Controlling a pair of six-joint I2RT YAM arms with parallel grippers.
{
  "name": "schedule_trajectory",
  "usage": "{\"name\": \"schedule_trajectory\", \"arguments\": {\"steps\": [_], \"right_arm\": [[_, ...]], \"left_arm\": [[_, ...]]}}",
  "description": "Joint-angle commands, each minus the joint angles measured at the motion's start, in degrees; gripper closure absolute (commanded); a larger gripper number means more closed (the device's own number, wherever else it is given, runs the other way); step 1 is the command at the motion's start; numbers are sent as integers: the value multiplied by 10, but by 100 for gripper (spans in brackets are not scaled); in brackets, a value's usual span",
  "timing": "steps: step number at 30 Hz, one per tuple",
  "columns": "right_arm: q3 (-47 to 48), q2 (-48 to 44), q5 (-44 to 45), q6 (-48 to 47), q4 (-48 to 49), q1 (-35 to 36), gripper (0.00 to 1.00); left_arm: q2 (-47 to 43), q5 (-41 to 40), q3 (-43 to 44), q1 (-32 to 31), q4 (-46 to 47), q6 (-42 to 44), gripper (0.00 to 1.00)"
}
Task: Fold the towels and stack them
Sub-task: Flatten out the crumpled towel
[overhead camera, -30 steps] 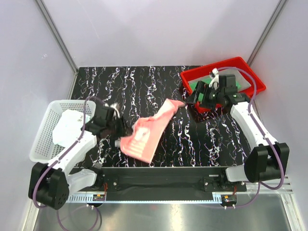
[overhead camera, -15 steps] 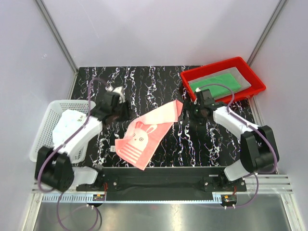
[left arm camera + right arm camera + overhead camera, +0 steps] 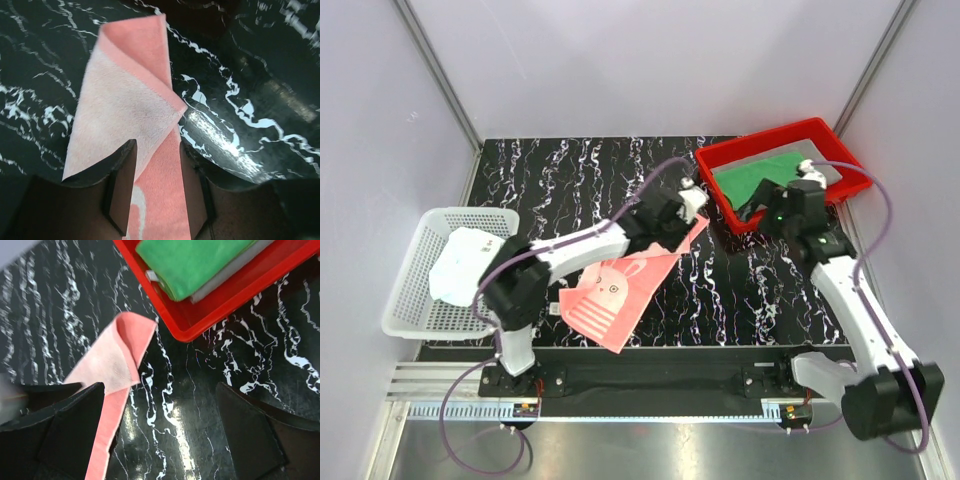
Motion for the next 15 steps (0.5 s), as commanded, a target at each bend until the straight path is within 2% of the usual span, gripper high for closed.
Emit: {"name": "schedule_trajectory", "arguments": {"steps": [1, 8, 15], "right_arm": [[-3, -67, 3, 6, -20, -19, 0], [4, -170, 11, 8, -53, -21, 0], [23, -204, 11, 4, -69, -22, 0]], "left_arm": [[63, -55, 44, -24, 20, 106, 55], [165, -89, 118, -51, 4, 128, 52], [209, -127, 145, -52, -6, 138, 52]]}}
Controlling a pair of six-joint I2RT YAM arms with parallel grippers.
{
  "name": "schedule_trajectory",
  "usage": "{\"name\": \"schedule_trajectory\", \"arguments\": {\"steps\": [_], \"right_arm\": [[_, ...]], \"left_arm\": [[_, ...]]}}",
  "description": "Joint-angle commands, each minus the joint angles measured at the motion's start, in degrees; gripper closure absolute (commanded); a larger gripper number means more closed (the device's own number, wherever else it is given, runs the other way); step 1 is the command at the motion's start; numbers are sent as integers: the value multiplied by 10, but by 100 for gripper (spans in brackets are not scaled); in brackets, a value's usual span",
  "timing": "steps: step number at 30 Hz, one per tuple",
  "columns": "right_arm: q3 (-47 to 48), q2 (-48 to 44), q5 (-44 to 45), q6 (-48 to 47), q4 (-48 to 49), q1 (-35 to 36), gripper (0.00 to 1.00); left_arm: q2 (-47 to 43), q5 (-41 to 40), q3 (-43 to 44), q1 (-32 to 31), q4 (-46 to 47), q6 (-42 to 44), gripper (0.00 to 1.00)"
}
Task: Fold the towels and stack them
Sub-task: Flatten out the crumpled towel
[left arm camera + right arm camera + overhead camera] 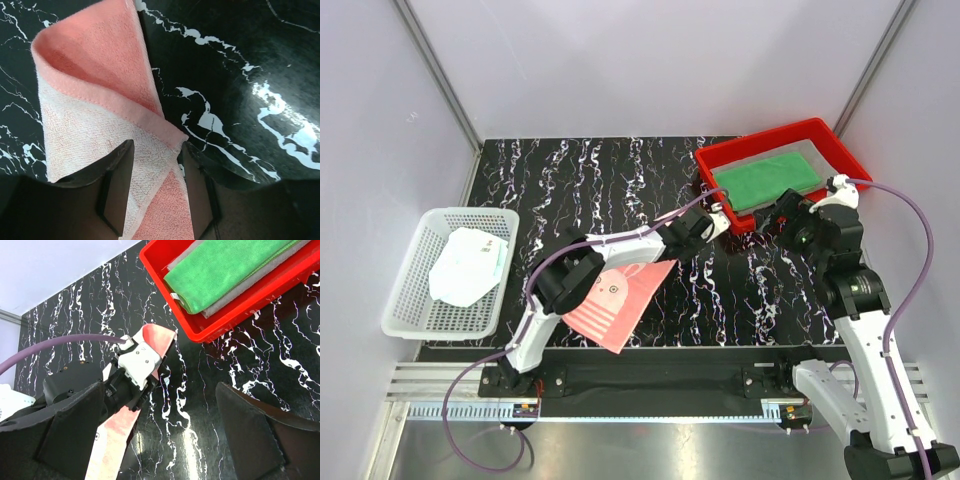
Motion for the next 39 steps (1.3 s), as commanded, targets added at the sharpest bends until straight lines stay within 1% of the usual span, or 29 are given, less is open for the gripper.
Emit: {"name": "schedule_trajectory", "arguments": {"steps": [1, 3, 5, 7, 8, 9, 11, 13, 16, 18, 19, 21, 24, 25, 26, 27, 28, 29, 30, 31, 32, 33, 34, 35, 36, 37, 39], "right_arm": [[28, -6, 11, 0, -13, -2, 0], [23, -10, 19, -1, -12, -1, 0], [20, -13, 20, -3, -7, -2, 0], [17, -10, 21, -4, -8, -1, 1], [17, -7, 21, -6, -9, -1, 0], [15, -6, 19, -7, -8, -2, 0], [11, -5, 16, -7, 1, -2, 0], [3, 1, 9, -2, 10, -2, 0], [-11, 21, -13, 6, 30, -1, 0], [-23, 34, -28, 10, 49, -1, 0], [-29, 48, -34, 13, 58, -2, 0], [-40, 72, -68, 14, 89, -2, 1], [-36, 149, -97, 12, 121, -1, 4], [-30, 198, -102, 8, 127, 0, 7], [-14, 224, -114, 3, 134, -1, 11], [-4, 250, -123, -1, 139, 0, 15], [7, 300, -133, -9, 142, 0, 16], [18, 324, -147, -11, 151, 5, 19], [43, 346, -155, -14, 153, 7, 26], [57, 387, -158, -24, 156, 12, 30], [73, 407, -162, -30, 166, 19, 34], [107, 428, -165, -39, 171, 33, 37], [129, 476, -169, -51, 171, 39, 40], [154, 502, -176, -57, 158, 43, 41], [202, 526, -182, -60, 154, 50, 41], [226, 573, -188, -72, 148, 55, 42], [291, 615, -200, -85, 138, 69, 43]], "left_arm": [[0, -32, 19, 2, 13, 16, 53], [-3, -23, 11, 1, 20, 12, 57], [-4, -14, 9, 2, 20, 5, 65], [-10, -1, 4, 2, 20, 0, 76], [-13, 4, 2, 1, 18, -3, 86], [-20, 10, -1, 2, 17, -4, 92], [-49, 19, -5, 2, 17, -12, 100], [-89, 33, -11, 3, 24, -15, 100], [-127, 59, -18, 16, 36, -12, 100], [-134, 56, -10, 27, 35, -16, 100], [-137, 56, -9, 44, 32, -24, 100], [-143, 59, -11, 64, 32, -39, 100], [-147, 60, -17, 116, 36, -69, 100], [-144, 74, -15, 131, 31, -87, 100], [-138, 87, -9, 163, 26, -94, 100], [-134, 100, -6, 178, 20, -99, 100], [-132, 110, -4, 191, 16, -105, 100], [-131, 113, -4, 216, 16, -106, 100], [-127, 117, -2, 228, 13, -107, 100], [-126, 117, -1, 251, 12, -109, 100], [-126, 117, 0, 262, 13, -110, 100], [-126, 144, 2, 272, 14, -111, 100], [-123, 159, 2, 293, 17, -125, 100], [-121, 171, 7, 302, 20, -127, 100], [-119, 184, 10, 311, 20, -128, 100], [-111, 190, 14, 325, 19, -128, 100], [-101, 210, 27, 341, 18, -127, 100]]}}
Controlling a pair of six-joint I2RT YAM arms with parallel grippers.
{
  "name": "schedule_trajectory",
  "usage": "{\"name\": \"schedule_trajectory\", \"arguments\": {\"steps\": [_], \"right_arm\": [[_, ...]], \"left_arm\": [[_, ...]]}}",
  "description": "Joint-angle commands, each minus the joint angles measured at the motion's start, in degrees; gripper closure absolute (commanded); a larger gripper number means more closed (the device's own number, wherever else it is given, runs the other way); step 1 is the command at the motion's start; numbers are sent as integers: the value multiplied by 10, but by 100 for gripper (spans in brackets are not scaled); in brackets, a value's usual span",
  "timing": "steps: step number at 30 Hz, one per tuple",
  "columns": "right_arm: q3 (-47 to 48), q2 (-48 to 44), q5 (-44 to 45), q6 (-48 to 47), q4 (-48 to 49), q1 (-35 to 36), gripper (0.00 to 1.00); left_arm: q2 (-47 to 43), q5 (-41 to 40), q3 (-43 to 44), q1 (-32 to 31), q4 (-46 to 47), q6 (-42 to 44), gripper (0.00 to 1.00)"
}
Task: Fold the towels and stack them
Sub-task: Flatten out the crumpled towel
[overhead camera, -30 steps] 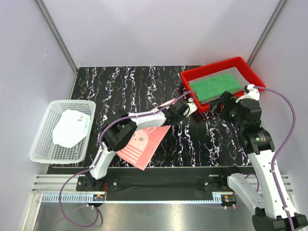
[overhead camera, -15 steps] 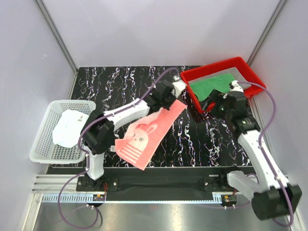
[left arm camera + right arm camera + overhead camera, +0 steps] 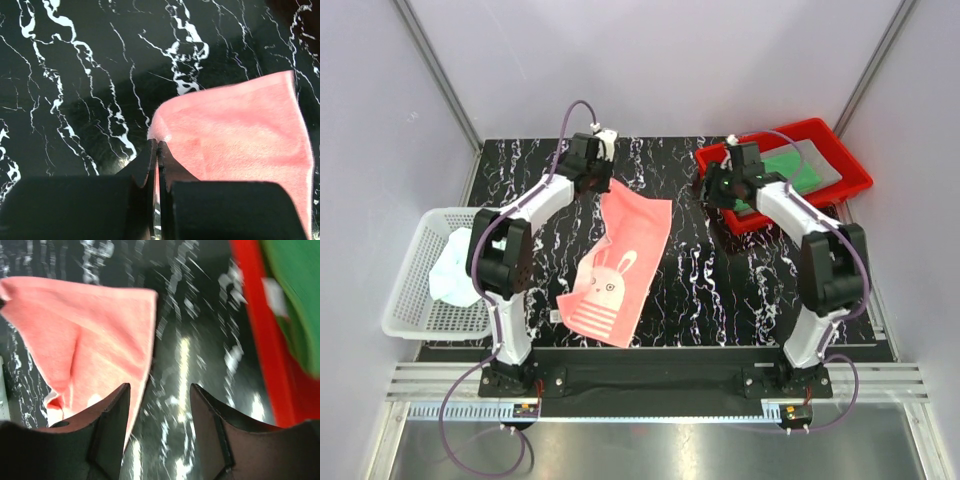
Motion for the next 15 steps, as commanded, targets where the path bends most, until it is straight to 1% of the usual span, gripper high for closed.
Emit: {"name": "schedule_trajectory", "arguments": {"steps": [1, 2, 3, 4, 5, 7, 8, 11, 15], "right_arm": [[108, 82, -53, -51, 13, 24, 42], [149, 103, -62, -56, 13, 26, 42], [169, 123, -74, -57, 14, 27, 41], [191, 165, -94, -50, 14, 28, 41], [238, 187, -100, -44, 5, 28, 41], [285, 248, -100, -31, -14, 32, 41], [321, 265, -88, -30, -23, 39, 42], [383, 322, -44, -32, -51, 54, 43], [428, 381, -13, -30, -73, 60, 44]], "left_arm": [[15, 64, 40, 26, 18, -12, 100], [24, 71, 44, 34, 19, -15, 100], [29, 94, 45, 42, 23, -18, 100], [34, 103, 47, 57, 23, -19, 100], [47, 113, 53, 63, 21, -22, 100], [61, 133, 63, 77, 14, -25, 100], [76, 139, 73, 80, 11, -25, 100], [99, 158, 103, 88, -8, -23, 100], [121, 169, 128, 89, -25, -15, 100]]}}
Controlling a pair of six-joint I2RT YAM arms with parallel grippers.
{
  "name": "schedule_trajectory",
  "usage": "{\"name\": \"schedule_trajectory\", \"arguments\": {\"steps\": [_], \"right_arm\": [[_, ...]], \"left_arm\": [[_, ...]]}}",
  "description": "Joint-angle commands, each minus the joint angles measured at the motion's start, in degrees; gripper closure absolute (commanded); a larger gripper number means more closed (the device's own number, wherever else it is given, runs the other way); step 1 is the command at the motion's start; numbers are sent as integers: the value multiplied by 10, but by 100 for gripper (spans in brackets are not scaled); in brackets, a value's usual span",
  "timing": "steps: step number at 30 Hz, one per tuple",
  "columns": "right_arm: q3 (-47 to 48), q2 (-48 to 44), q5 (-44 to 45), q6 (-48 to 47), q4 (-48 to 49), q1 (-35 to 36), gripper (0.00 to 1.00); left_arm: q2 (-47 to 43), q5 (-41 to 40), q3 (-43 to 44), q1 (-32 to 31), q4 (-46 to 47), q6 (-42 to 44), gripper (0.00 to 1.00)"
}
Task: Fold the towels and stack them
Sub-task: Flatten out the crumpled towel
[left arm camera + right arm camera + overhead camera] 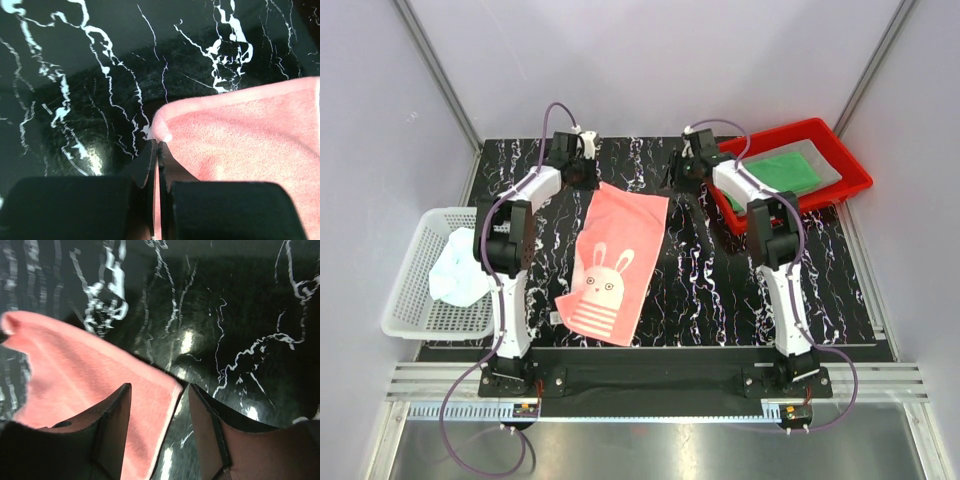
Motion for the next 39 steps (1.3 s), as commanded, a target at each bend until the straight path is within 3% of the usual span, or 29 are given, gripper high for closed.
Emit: {"name": "schedule_trajectory", "arguments": {"steps": [1, 4, 12, 23, 27, 30, 31, 34, 39], "right_arm": [[51, 35, 30, -2, -36, 16, 44], [73, 55, 45, -3, -70, 26, 44], [-4, 22, 132, 11, -82, 52, 43], [-36, 8, 118, -7, -46, 53, 44], [-15, 28, 138, -45, -32, 50, 55], [24, 45, 141, -64, -55, 44, 70], [28, 47, 144, -71, -49, 43, 81], [50, 52, 154, -108, -41, 35, 100], [145, 71, 141, -148, -29, 5, 100]], "left_arm": [[3, 34, 42, -5, -2, 3, 100], [2, 30, 45, -4, -4, 4, 100], [2, 21, 37, -4, -3, 4, 100], [4, 20, 27, -4, 0, 2, 100], [5, 20, 29, -3, 0, -4, 100], [9, 16, 39, -4, -5, -10, 100], [12, 12, 42, -4, -8, -13, 100], [15, 10, 58, -3, -13, -38, 100], [33, 2, 111, -1, -19, -89, 100]]}}
